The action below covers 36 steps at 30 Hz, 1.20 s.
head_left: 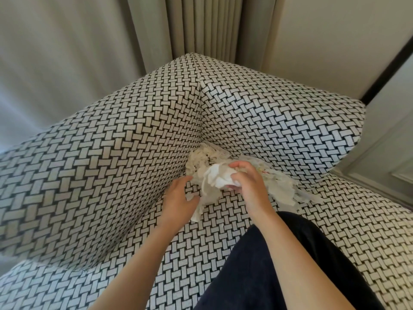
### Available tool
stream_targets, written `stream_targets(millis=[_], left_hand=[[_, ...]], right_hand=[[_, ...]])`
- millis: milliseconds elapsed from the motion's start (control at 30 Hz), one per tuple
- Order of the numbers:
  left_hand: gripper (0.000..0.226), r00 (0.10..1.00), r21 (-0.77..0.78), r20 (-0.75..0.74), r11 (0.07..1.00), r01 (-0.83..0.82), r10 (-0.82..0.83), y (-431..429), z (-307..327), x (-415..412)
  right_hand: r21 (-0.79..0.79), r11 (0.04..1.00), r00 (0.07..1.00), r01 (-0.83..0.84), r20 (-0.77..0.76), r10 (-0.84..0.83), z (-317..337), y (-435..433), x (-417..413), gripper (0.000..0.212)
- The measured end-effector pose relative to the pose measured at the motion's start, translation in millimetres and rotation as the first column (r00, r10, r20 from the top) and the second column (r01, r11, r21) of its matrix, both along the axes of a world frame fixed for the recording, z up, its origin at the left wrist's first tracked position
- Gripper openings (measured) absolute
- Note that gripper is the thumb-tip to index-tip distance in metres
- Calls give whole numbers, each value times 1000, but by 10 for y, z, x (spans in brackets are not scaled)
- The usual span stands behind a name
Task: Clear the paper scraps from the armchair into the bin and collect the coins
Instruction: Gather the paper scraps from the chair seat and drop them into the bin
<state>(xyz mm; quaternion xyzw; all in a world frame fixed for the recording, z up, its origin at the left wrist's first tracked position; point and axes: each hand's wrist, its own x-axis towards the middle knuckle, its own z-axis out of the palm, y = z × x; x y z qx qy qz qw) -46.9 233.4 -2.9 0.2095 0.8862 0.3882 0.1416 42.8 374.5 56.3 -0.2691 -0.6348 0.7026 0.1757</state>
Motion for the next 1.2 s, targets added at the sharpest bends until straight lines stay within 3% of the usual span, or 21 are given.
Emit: stream_targets(millis=[133, 233, 433, 633, 833, 1000, 1200], left_hand=[[69, 993, -208, 26, 971, 120, -117, 26, -132, 43], [61, 981, -303, -52, 939, 163, -188, -33, -244, 133], [33, 973, -117, -178, 985, 127, -147, -207, -415, 229], [25, 962, 7, -220, 985, 170, -165, -206, -287, 200], [29, 920, -176, -88, 915, 363, -382, 1, -255, 160], [30, 891, -262, -177, 893, 366, -417, 57, -237, 142], [32, 881, -240, -221, 899, 367, -418, 38, -17, 64]], right_hand=[[-306, 941, 982, 147, -69, -176, -8, 66, 12, 22], [-491, 849, 955, 193, -105, -278, 4, 105, 43, 21], [-667, 693, 907, 274, -61, -417, 36, 140, 82, 15], [-739, 605, 873, 297, -48, -486, 15, 167, 107, 29], [-747, 594, 867, 298, -48, -495, 36, 154, 138, 31], [-747, 609, 878, 267, -72, -473, 78, 119, 200, 25], [-737, 641, 888, 215, -125, -442, 223, 149, 364, 13]])
